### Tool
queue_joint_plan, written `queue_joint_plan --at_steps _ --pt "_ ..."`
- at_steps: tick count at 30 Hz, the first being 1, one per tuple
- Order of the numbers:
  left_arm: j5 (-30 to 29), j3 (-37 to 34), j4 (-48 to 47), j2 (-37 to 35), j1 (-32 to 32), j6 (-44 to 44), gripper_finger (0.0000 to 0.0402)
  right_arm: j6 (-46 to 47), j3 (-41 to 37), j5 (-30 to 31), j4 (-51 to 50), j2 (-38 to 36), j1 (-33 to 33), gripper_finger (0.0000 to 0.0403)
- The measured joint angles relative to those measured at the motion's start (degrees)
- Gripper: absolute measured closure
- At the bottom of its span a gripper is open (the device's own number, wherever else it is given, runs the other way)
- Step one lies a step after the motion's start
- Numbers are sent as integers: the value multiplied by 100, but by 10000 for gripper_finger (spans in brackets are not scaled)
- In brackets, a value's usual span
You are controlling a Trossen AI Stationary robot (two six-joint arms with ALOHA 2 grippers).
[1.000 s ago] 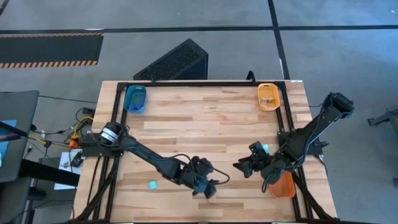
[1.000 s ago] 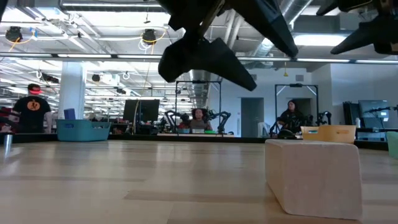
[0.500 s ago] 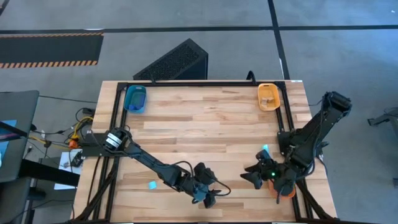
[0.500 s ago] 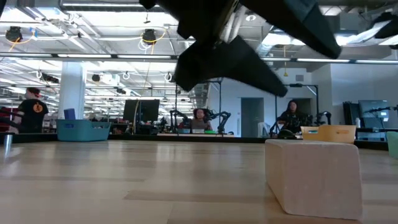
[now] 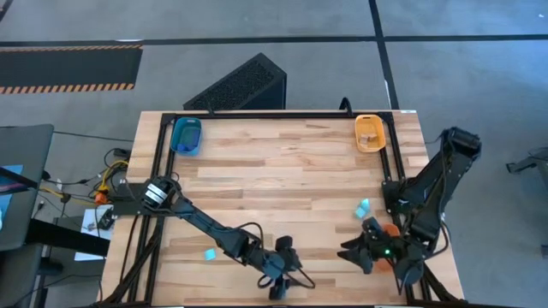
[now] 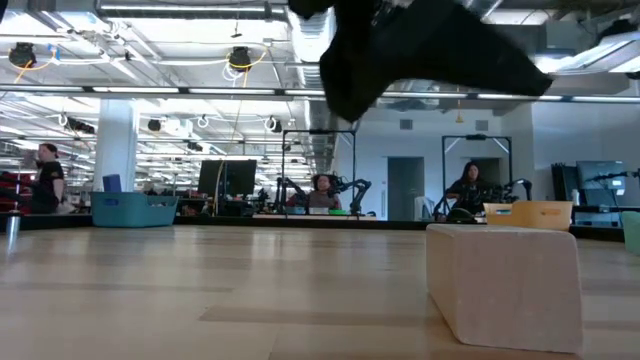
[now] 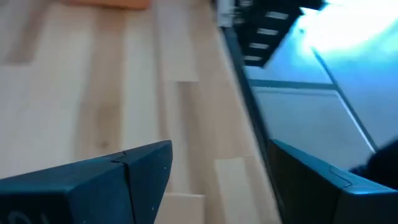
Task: Sort & place blocks by color
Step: Put the brown block into the yellow bin
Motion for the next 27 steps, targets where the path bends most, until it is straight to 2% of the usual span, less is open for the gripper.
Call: queue_joint_plan --at_steps 3,8,14,18,22,25,27 --pt "380 0 34 0 77 478 150 2 0 196 133 129 128 122" --pt "1452 0 -109 0 352 1627 150 -3 0 804 277 197 399 122" --pt "2170 0 -798 0 591 2963 150 -178 0 864 333 197 648 122" --pt "2034 0 -1271 0 678 3988 150 -179 0 861 338 196 790 122" --pt "1497 0 -1055 0 717 4644 150 -127 0 853 351 197 894 122" --pt "1397 0 -636 0 736 4503 150 -31 0 848 361 197 903 122" --pt "1501 7 -366 74 750 4008 150 -5 0 846 363 196 902 122"
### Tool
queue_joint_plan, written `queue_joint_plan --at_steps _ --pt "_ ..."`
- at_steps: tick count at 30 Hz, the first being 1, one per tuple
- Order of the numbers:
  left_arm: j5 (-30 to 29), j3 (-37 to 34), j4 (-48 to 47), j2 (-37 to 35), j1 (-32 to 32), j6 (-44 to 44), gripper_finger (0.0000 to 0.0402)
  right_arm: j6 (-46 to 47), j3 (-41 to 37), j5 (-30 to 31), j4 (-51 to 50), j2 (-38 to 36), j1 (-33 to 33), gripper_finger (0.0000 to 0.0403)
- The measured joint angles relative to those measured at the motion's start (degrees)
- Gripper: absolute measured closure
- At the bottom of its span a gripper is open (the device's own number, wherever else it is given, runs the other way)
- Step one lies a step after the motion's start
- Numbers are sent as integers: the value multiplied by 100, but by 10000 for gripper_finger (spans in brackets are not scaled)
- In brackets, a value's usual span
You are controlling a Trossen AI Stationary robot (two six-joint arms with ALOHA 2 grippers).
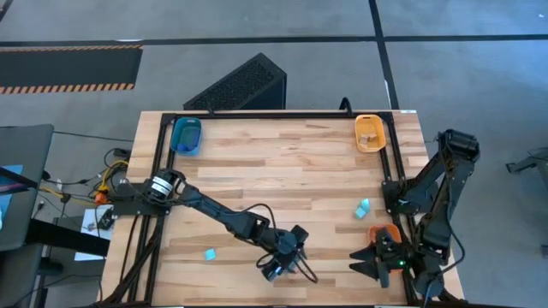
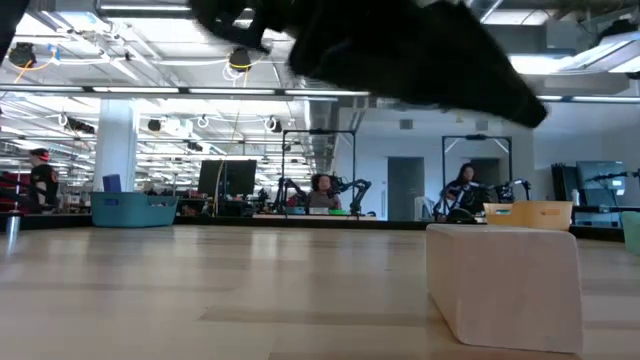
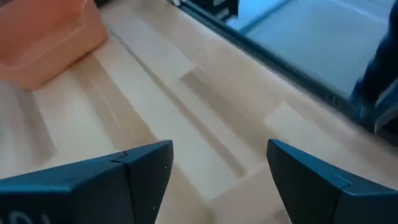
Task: Sort & place blocks by color
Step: Put the brown block into the yellow bin
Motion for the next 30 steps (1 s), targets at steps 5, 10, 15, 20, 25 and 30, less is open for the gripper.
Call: queue_joint_plan --at_steps 5,10,15,20,25,30 --pt "-90 -13 -20 181 -30 -1838 141 3 0 -1 -14 -1 -53 122" --pt "-478 -9 63 203 -207 -2295 86 5 0 -14 -97 -1 -224 122" --pt "-834 -9 25 203 -374 -2259 15 5 0 -84 -164 -1 -400 122" --pt "-1411 -9 -319 203 -461 -2256 15 -21 0 -450 -183 -1 -585 122" --pt "-1455 -6 -214 249 -487 -3031 18 -23 0 -677 -206 -2 -771 122" --pt "-1275 -11 -14 525 -619 -3070 18 -17 0 -832 -170 -6 -917 122"
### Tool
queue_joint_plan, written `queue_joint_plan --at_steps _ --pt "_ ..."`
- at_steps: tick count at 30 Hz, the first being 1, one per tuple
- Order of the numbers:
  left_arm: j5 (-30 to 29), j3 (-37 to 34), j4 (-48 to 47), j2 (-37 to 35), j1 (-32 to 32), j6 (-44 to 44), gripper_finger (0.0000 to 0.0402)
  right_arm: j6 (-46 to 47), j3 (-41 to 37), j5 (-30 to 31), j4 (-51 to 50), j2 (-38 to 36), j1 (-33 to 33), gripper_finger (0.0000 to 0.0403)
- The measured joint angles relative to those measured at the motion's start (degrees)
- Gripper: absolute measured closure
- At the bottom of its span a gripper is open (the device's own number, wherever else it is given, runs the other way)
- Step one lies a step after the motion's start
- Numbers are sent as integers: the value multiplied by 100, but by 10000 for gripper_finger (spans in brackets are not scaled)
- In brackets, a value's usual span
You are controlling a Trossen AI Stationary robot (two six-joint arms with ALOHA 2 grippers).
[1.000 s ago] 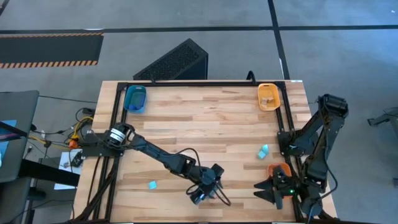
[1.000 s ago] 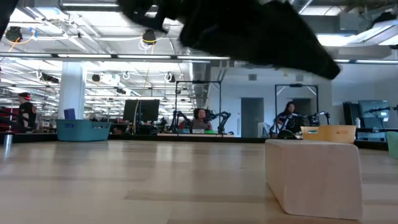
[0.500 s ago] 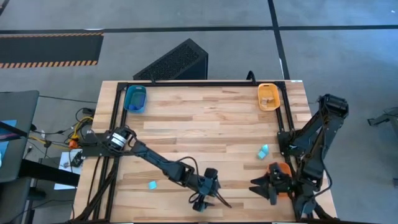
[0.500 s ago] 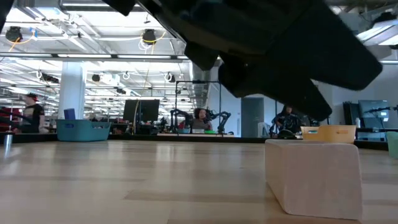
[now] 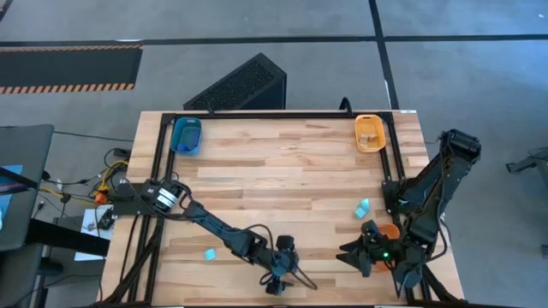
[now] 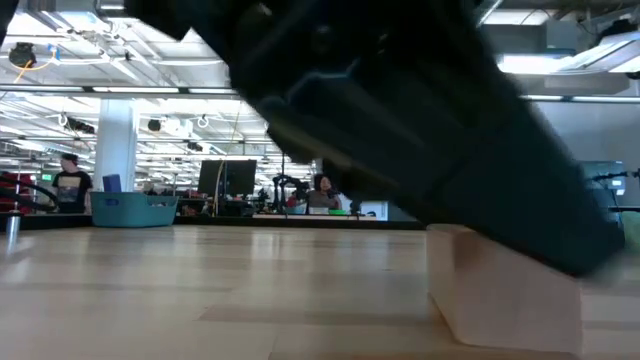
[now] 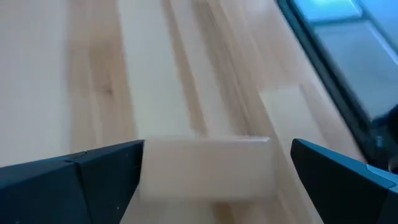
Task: Sort & place blocks by color
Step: Put the brown block into the yellow bin
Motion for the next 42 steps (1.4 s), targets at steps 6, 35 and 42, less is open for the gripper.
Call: queue_joint_plan --at_steps 6,35,42 --pt "-519 2 -147 46 -63 19 23 20 0 -75 37 -11 -18 122" --pt "-2093 4 -6 -920 619 51 145 2556 0 90 -2145 -208 -54 122" --pt "-1651 4 480 -1326 1013 800 143 2200 0 560 -2003 -527 -180 122"
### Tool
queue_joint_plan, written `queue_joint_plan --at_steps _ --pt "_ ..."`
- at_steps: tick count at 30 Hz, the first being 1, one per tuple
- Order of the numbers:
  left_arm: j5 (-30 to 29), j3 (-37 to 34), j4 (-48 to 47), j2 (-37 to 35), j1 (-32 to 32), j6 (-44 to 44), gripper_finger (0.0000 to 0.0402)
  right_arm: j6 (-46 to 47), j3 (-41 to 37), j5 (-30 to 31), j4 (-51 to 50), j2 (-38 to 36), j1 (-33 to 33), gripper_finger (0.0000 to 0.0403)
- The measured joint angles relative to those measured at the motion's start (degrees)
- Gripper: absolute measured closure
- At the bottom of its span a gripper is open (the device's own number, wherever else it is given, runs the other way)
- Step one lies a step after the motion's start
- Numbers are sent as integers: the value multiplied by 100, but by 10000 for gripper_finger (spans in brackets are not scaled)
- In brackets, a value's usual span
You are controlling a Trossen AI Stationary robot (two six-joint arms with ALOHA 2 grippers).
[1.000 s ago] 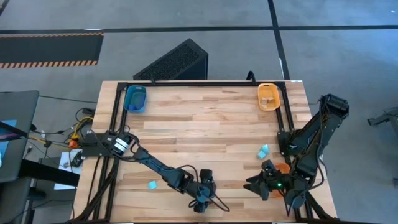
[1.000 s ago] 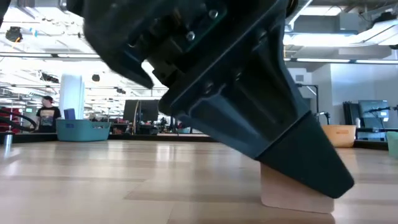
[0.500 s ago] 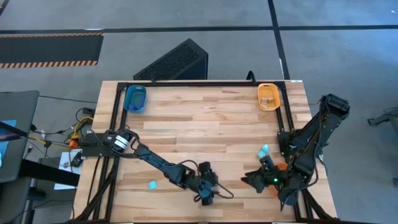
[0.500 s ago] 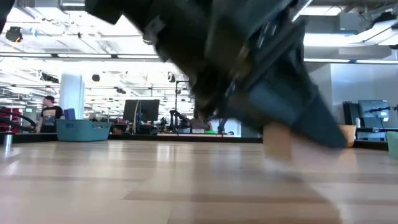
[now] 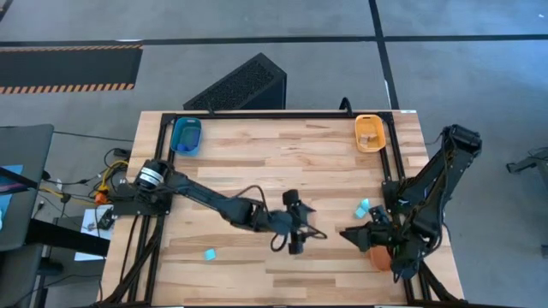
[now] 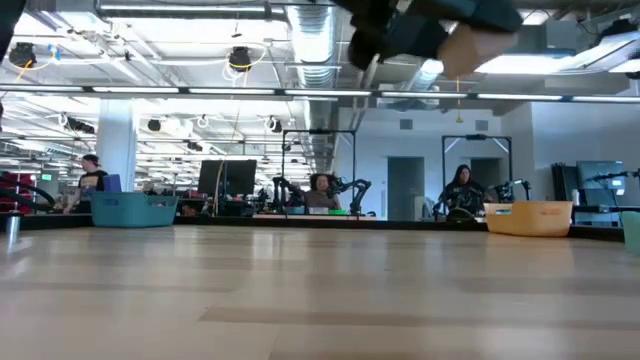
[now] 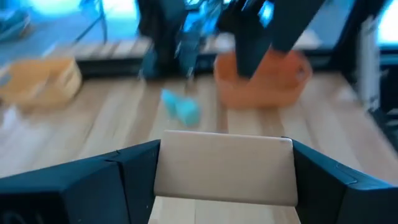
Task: Sort & place blocks by color
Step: Put the brown block into the yellow bin
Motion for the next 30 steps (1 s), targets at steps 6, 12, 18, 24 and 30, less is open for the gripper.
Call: queue_joint_plan --at_steps 6,12,18,24,30 --pt "1296 0 902 -142 278 593 142 -1066 0 554 767 -286 -360 122" --pt "1618 0 1114 -486 629 1015 142 -2028 -1 910 1170 -818 -365 122" --pt "2370 0 1405 -619 1111 1067 141 -2574 -1 1155 1484 -1177 -501 122" --pt "2833 0 1519 -619 1431 1170 141 -3086 -1 986 1290 -1449 -978 122" --pt "3273 -4 1436 -721 1841 1192 141 -2861 -165 396 1149 -1671 -1897 122"
